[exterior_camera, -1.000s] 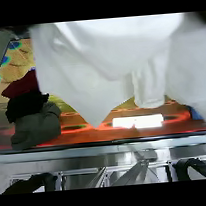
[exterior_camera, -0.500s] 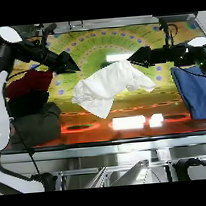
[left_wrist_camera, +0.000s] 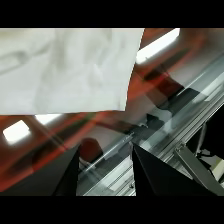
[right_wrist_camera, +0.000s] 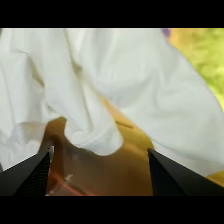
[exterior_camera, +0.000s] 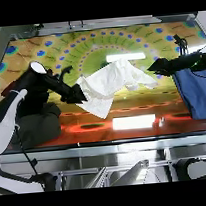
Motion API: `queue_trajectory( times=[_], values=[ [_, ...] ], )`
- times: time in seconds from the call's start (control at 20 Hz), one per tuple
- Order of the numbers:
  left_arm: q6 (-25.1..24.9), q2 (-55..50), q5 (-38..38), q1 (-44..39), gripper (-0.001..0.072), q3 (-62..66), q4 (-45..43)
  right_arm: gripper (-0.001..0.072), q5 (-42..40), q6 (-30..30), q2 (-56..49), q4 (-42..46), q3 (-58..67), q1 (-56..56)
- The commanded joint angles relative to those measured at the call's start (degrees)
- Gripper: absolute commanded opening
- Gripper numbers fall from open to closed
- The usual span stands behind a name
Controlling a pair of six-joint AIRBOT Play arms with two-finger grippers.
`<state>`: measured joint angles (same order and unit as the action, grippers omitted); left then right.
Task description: Fold the shirts.
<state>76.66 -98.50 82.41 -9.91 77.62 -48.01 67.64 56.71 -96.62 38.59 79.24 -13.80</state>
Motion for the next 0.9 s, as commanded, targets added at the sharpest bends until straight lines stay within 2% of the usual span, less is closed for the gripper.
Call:
queue_trajectory(
  times=[0.0, 0.15, 0.35, 0.5, 0.7, 0.75, 0.8, 0.85],
  values=[
    [0.02, 5.86, -16.44, -6.91, 0.0332, -16.83, 2.29, 0.0666, -1.20, 0.61, -2.05, 3.67, 0.00, -0.44],
    [-0.15, 6.29, -25.88, -11.69, 0.0332, -22.12, 9.64, 0.0666, -1.84, 0.11, -2.58, 3.63, 0.00, 0.57],
    [-0.07, 6.19, -31.69, -14.27, 0.0332, -22.67, 10.23, 0.0667, -1.81, 0.11, -2.56, 3.65, 0.02, 0.70],
    [0.55, 3.56, -31.82, -14.23, 0.0332, -21.46, 10.51, 0.0667, -1.92, 0.09, -2.58, 3.63, 0.02, 0.79],
    [0.52, -1.16, -27.04, -14.21, 0.0311, -14.25, 10.10, 0.0666, -3.41, -1.46, -2.82, 3.65, 0.02, 2.49],
    [0.46, -1.57, -26.34, -14.23, 0.0088, -12.31, 9.07, 0.0666, -3.78, -2.38, -3.06, 3.65, 0.02, 3.50],
    [0.37, -1.62, -25.92, -14.23, 0.0006, -10.84, 6.93, 0.0666, -4.24, -2.95, -3.43, 3.65, 0.00, 4.83],
    [0.76, -1.60, -24.74, -14.23, 0.0005, -9.66, 5.11, 0.0666, -4.98, -2.99, -4.13, 3.67, 0.02, 6.51]
  ],
)
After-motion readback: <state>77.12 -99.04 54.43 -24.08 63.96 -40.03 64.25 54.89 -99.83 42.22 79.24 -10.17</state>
